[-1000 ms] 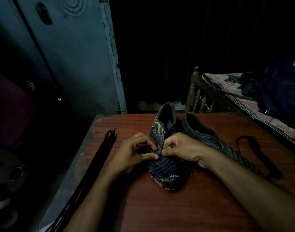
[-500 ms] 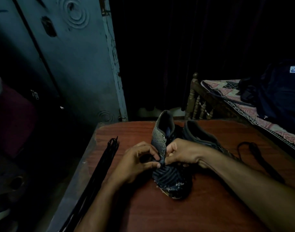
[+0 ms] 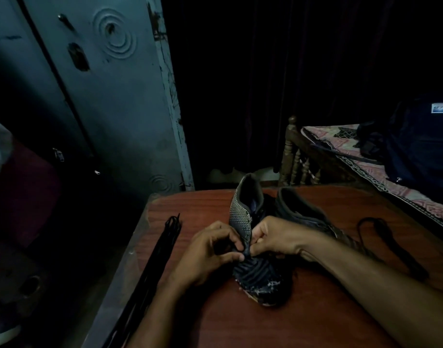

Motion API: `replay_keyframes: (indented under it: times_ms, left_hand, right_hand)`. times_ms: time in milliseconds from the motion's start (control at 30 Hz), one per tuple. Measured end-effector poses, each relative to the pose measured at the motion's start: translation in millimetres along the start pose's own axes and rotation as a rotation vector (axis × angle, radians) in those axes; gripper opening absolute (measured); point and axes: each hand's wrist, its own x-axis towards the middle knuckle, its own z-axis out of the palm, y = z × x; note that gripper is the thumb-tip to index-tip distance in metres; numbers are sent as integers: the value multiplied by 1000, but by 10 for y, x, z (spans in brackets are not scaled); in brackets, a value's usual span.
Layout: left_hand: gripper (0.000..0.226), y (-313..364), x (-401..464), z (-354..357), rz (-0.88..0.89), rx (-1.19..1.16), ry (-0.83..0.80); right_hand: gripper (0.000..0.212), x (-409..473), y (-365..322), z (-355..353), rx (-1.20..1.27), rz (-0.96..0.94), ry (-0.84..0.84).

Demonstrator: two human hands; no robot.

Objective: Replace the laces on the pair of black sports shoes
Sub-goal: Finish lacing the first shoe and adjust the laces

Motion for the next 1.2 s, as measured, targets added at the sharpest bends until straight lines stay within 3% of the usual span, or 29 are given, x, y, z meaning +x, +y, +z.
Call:
replay_keyframes:
  times_ms: [267,567,767,933,1200]
  left_hand:
    - [16,20,10,-30,13,15,-14]
    - [16,11,10,-52,-7,-28,-17]
    - [16,19,24,-48,7,-44,-1]
    - [18,-9,10,-18,36,-43,0]
    - [17,-26,19,-35,51,-6,-12]
  right_hand:
    - [26,-54,100,165,-15,-88,187]
    - [13,-101,80,6,30,-53,-19]
    - [18,-109,79,4,105,-21,-37]
    - [4,-65,48,-6,44,30,-27]
    - [8,-48,68,44,64,35,47]
